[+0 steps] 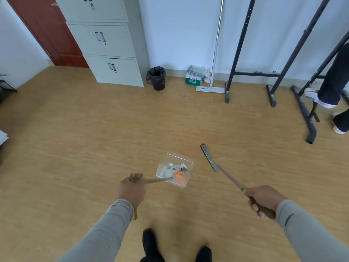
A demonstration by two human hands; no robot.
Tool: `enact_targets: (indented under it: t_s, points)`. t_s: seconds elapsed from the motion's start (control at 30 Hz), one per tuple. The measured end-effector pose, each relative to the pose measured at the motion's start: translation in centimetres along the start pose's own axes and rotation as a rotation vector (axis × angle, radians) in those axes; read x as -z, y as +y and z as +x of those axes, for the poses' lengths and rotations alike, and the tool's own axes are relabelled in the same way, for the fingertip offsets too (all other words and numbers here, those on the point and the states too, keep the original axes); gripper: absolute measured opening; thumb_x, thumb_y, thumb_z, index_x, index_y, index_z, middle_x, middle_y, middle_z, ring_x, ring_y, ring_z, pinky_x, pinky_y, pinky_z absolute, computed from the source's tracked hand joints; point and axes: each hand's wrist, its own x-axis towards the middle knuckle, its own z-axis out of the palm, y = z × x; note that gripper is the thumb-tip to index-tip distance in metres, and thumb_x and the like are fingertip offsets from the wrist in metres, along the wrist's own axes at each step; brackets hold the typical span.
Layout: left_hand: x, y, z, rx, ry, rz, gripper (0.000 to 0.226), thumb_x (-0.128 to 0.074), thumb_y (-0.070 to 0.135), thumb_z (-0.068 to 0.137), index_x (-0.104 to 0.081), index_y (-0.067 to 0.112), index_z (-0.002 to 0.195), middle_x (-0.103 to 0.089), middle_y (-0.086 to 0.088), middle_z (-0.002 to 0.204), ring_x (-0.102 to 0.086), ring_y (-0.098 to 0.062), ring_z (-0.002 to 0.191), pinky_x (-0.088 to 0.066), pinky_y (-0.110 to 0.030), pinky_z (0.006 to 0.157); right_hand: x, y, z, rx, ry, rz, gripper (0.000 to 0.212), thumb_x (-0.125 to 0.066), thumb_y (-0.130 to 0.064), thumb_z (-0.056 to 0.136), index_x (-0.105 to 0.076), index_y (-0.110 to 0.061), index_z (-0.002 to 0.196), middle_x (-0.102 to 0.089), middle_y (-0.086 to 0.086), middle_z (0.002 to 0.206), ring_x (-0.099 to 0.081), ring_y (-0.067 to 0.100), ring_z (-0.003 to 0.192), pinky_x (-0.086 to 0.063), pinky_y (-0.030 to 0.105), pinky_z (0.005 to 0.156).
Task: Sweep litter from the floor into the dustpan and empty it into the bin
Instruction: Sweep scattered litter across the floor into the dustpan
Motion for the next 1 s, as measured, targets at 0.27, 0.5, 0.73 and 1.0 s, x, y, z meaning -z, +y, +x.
enact_targets:
  t_s: [0.27, 0.5, 0.73, 1.0]
  points:
    - [-0.3, 4.0, 6.3, -0.029, -0.065, 0.072, 0.015, -0.063, 0.03, 0.092, -0.071, 0.017, 0.09, -0.073, -0.005, 0.065, -0.064, -0.021, 0.054, -0.061, -0.039, 0.07, -1.7, -5.1, 1.1, -0.033, 0.034, 0.051, 0.025, -0.054, -0.023, 0.102, -0.06, -0.002, 0.089, -0.049, 0.008, 0.05, -0.038, 0.019, 0.034, -0.032, 0.021, 0.041]
    - [1.7, 7.8, 14.5, -0.055, -0.138, 0.082, 0.015, -0.065, 0.03, 0.092, -0.071, 0.017, 0.088, -0.073, -0.006, 0.065, -0.065, -0.023, 0.057, -0.063, -0.041, 0.07, -5.5, -12.1, 3.8, -0.067, 0.083, 0.074, 0.033, -0.058, -0.025, 0.099, -0.063, 0.006, 0.112, -0.054, 0.012, 0.063, -0.043, 0.022, 0.044, -0.036, 0.026, 0.042]
    - [4.7, 11.9, 22.0, -0.1, -0.201, 0.129, 0.014, -0.067, 0.029, 0.091, -0.07, 0.016, 0.087, -0.074, -0.008, 0.066, -0.067, -0.025, 0.056, -0.06, -0.035, 0.061, -10.2, -19.0, 4.5, -0.08, 0.103, 0.143, 0.025, -0.056, -0.022, 0.101, -0.057, -0.001, 0.087, -0.05, 0.007, 0.048, -0.041, 0.017, 0.033, -0.033, 0.021, 0.04]
    - [3.9, 15.4, 26.8, -0.117, -0.232, 0.134, 0.01, -0.066, 0.031, 0.091, -0.067, 0.023, 0.085, -0.073, -0.006, 0.067, -0.069, -0.026, 0.062, -0.06, -0.038, 0.062, -10.1, -22.7, 5.8, -0.056, 0.126, 0.208, 0.02, -0.055, -0.018, 0.1, -0.062, -0.001, 0.107, -0.053, 0.009, 0.055, -0.042, 0.018, 0.037, -0.033, 0.022, 0.04]
